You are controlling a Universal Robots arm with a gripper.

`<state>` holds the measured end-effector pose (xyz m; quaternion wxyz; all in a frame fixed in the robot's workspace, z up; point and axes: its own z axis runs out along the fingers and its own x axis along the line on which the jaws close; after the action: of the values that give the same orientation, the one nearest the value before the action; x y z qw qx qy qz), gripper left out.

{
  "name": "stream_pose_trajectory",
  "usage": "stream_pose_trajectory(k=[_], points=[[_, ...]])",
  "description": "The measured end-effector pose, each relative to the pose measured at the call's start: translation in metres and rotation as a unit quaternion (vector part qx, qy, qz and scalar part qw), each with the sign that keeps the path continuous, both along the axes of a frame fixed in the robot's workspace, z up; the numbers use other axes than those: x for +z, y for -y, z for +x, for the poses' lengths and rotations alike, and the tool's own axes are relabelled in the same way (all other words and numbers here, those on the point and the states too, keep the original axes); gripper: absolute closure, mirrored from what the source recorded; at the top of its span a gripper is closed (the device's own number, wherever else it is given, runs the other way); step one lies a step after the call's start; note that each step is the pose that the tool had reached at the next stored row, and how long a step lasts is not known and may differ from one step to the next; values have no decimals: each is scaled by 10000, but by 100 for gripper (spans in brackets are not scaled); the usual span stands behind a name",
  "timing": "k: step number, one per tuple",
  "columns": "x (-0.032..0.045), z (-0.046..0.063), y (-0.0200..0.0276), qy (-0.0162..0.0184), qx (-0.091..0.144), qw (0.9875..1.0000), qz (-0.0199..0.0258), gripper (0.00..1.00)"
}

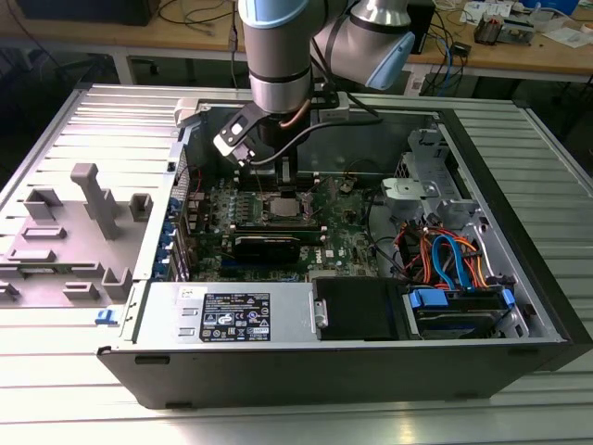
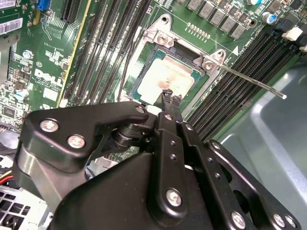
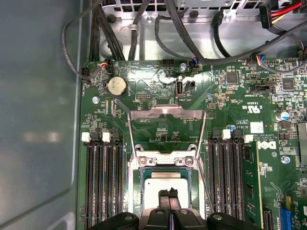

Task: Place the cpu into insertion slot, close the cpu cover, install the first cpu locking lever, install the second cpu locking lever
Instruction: 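Close the cpu cover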

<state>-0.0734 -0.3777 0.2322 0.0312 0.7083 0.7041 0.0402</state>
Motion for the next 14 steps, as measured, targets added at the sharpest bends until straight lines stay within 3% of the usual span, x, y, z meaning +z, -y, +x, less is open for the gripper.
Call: stream_pose_trajectory(k=[14], points=[[71, 1, -2, 0, 0, 10000, -3, 89]])
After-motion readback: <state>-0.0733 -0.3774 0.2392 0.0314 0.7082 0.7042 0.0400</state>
